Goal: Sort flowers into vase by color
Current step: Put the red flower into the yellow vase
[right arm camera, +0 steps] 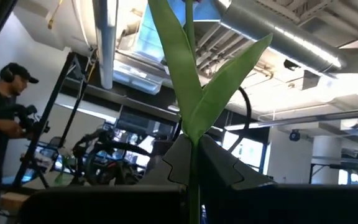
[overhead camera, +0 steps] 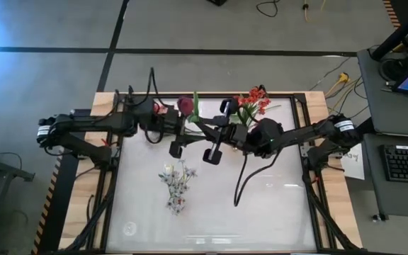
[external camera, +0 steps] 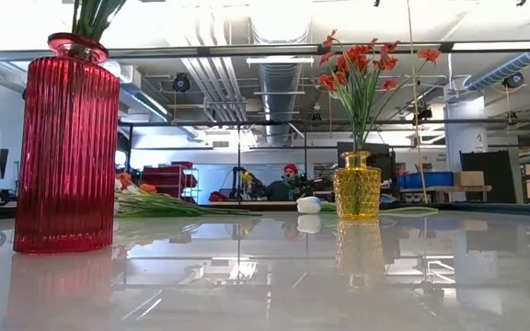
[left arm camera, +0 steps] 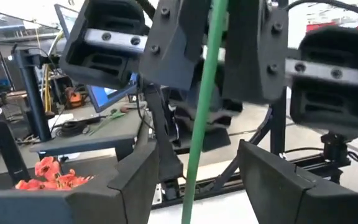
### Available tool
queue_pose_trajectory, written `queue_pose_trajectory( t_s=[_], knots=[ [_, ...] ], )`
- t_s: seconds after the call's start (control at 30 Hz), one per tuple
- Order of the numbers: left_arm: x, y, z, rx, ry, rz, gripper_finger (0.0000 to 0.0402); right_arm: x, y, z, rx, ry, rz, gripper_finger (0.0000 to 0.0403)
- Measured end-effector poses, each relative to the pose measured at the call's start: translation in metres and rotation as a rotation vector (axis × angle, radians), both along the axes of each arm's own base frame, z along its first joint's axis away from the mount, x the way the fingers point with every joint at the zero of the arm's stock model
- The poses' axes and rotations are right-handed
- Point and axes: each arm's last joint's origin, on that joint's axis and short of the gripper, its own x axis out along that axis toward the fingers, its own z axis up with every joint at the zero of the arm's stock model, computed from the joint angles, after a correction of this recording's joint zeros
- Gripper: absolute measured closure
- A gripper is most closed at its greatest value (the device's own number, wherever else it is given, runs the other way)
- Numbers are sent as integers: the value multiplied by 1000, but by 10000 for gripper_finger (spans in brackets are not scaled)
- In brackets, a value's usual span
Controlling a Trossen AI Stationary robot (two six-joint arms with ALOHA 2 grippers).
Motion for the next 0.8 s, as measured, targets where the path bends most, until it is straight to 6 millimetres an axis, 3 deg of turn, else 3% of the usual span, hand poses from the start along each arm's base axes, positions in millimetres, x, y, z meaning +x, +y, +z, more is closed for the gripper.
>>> queue_pose_trajectory(
  t_s=[0.13,0.37,0.67,0.8],
  knots=[
    [4,0,0,6,1,-13,248,0,0,-1,1,5,1,390],
    [-3,-1,0,-21,26,-13,390,0,-1,-1,-8,14,-48,390],
    [-20,1,4,-30,90,92,401,-3,-3,0,57,105,-83,386],
    [-25,1,4,-19,116,120,401,-7,-4,1,97,157,-83,358]
  ],
)
